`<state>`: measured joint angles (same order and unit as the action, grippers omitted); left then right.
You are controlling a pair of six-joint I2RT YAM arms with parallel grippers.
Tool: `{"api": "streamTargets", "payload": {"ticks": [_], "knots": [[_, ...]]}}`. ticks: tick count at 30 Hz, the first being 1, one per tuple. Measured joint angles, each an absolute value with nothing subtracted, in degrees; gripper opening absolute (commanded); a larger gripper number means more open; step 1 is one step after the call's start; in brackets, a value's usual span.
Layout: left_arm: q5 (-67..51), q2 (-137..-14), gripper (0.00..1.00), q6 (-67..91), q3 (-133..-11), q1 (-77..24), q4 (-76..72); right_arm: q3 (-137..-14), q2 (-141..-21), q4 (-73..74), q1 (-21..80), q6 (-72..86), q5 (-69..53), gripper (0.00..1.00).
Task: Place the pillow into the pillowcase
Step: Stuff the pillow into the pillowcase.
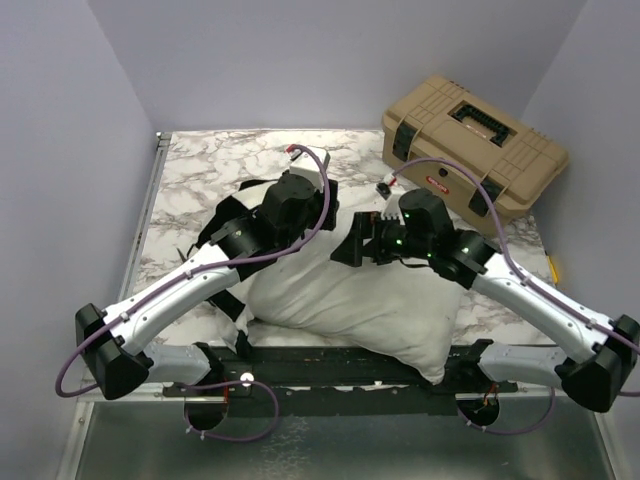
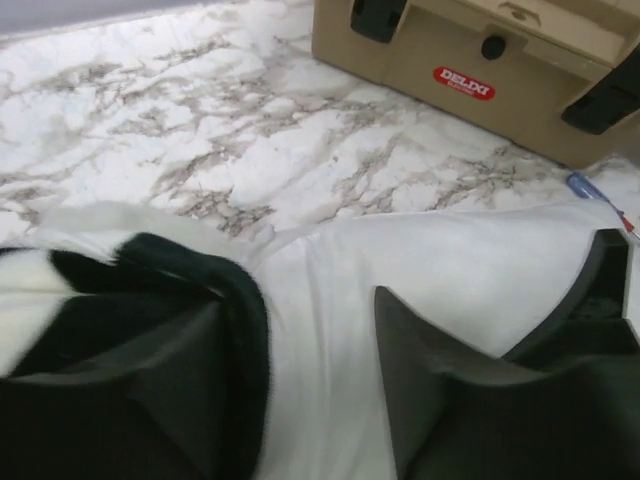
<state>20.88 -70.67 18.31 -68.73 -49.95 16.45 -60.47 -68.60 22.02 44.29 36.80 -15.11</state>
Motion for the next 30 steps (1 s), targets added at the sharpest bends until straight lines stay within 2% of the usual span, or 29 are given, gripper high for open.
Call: {"api": "streamTargets", "payload": {"ticks": [2, 7, 8, 9, 15, 19, 27, 30], "knots": [[20.73, -72.44, 0.78, 17.3, -72.34, -49.95, 20.88, -60.49, -65.67, 25.76, 44.29, 35.86, -12.36, 1.0], [22.41, -72.62, 0.86, 17.67, -80.51, -49.89, 33.98, -59.68, -61.69, 32.08, 44.29, 34.79, -10.57, 1.0], [23.11, -72.29, 0.97, 18.15, -82.28, -49.91, 36.69, -59.05, -61.43, 32.62, 44.29, 34.81, -11.22, 1.0], [24.05, -71.81, 0.99, 18.65, -83.88, -49.93, 39.35, -58.63, -61.39, 32.91, 44.29, 34.85, -11.68, 1.0], [29.58, -67.9, 0.99, 25.26, -93.78, -49.98, 57.69, -57.95, -64.05, 31.94, 44.31, 34.85, -16.95, 1.0], [30.61, -64.99, 0.99, 30.09, -95.2, -50.0, 67.9, -58.24, -68.27, 29.71, 44.93, 34.85, -20.01, 1.0], [29.54, -54.63, 0.98, 42.04, -86.85, -50.0, 77.65, -60.2, -74.63, 24.23, 48.77, 35.05, -23.57, 0.98], [27.86, -47.37, 0.94, 48.1, -78.61, -50.0, 78.32, -62.41, -78.02, 21.89, 51.7, 35.09, -23.79, 0.96]]}}
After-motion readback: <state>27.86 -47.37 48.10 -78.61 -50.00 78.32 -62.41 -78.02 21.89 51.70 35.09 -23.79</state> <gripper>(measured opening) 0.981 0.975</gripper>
